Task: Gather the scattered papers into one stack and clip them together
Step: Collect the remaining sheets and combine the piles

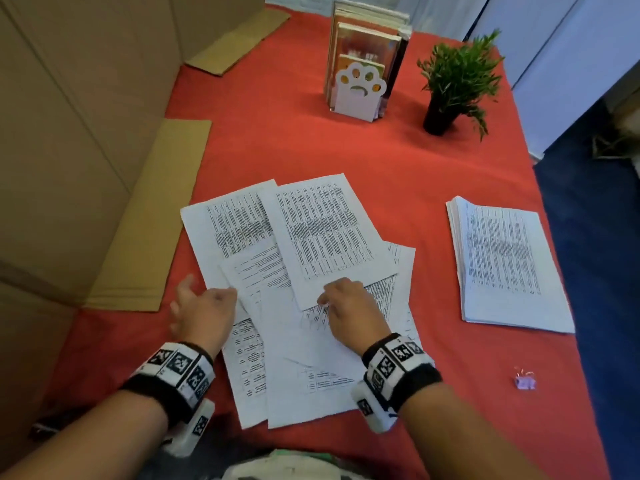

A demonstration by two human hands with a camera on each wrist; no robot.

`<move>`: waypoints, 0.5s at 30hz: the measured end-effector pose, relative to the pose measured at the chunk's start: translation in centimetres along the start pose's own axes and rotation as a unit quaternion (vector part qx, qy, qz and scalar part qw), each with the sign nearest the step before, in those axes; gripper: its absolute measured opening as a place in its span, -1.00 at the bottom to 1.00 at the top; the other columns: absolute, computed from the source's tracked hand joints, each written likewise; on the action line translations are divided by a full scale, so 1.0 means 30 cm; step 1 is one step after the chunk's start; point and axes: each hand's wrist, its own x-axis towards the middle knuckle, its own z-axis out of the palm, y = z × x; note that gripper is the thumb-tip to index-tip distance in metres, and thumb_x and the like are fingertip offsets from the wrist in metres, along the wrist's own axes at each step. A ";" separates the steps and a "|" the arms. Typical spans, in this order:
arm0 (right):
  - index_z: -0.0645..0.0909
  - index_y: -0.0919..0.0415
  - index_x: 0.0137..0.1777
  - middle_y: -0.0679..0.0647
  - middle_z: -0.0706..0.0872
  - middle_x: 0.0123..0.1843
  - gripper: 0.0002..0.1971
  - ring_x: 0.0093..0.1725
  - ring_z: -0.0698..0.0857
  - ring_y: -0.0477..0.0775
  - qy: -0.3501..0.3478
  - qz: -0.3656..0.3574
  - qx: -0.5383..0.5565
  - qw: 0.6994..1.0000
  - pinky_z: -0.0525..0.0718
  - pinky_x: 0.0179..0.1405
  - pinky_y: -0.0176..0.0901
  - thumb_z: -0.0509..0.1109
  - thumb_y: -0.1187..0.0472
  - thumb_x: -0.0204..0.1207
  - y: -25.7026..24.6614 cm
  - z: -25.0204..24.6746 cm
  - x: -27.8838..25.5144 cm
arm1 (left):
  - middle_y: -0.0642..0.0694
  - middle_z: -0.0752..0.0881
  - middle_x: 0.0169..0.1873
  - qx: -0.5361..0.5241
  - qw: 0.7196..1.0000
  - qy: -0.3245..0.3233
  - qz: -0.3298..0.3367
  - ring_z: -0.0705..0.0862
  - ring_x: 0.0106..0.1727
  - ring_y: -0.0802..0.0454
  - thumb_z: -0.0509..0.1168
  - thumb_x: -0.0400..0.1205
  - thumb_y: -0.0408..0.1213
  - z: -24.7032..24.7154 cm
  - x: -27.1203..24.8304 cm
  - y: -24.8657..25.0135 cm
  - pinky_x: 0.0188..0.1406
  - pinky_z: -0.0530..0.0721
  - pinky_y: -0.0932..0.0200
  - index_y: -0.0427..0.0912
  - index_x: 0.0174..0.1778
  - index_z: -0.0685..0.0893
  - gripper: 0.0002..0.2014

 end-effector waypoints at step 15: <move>0.57 0.12 0.35 0.07 0.61 0.30 -0.54 0.24 0.60 0.17 -0.019 0.047 -0.110 0.993 0.33 0.37 0.13 0.15 0.37 0.48 0.040 -0.049 -0.037 | 0.01 0.30 0.53 0.280 0.915 -0.113 0.268 0.31 0.49 -0.13 0.40 0.33 0.20 0.140 -0.037 0.086 0.39 0.25 -0.20 0.16 0.55 0.20 -0.13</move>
